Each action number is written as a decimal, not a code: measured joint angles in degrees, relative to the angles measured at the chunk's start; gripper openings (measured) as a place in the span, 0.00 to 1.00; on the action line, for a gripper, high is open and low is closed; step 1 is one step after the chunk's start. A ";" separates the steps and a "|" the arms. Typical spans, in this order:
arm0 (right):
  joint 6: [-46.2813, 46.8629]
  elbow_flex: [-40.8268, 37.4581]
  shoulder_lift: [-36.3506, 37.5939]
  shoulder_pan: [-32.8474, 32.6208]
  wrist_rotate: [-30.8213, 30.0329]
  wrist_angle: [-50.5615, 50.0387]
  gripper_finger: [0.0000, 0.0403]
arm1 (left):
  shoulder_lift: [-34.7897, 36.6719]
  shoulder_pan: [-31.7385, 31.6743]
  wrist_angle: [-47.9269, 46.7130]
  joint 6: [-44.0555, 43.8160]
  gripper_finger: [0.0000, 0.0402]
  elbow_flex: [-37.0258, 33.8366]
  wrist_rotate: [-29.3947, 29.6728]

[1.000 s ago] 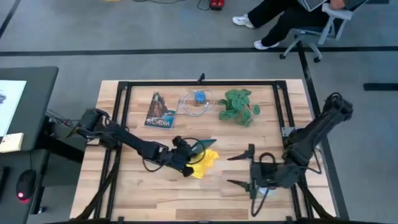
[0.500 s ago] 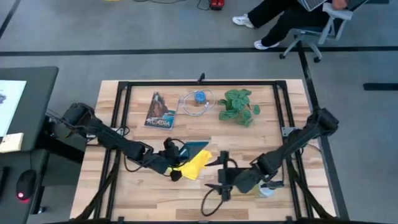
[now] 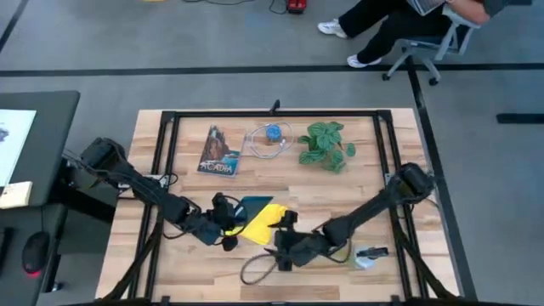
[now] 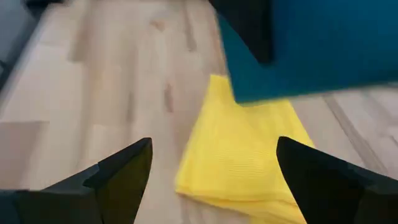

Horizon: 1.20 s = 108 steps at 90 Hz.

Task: Clean tablet
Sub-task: Wipe the back of the tablet using microfiber towel

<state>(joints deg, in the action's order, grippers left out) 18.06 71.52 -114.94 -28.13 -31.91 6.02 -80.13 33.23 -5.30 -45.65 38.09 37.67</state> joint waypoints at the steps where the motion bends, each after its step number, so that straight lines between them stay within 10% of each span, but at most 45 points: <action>1: 0.02 0.17 -0.36 0.29 0.62 0.44 0.81 | 0.21 0.14 -0.68 -0.43 0.03 -0.01 0.04; 48: -1.21 3.11 -11.77 10.58 11.51 5.96 0.67 | 3.27 4.57 -11.82 -10.33 0.03 0.00 3.60; 72: 2.23 3.35 -13.07 9.12 12.27 5.97 0.09 | 3.27 5.24 -16.09 -17.53 0.03 0.04 3.74; 80: 5.00 3.24 -11.37 7.43 12.17 1.80 0.05 | 3.27 5.68 -18.29 -19.80 0.03 0.04 3.52; 108: 7.45 3.08 3.98 -0.88 -9.96 -7.14 0.03 | 3.25 6.51 -10.76 -18.09 0.03 0.04 3.47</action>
<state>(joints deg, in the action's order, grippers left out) 25.51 74.60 -110.96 -29.01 -41.86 -1.12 -76.88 39.75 -16.05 -63.74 38.13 41.15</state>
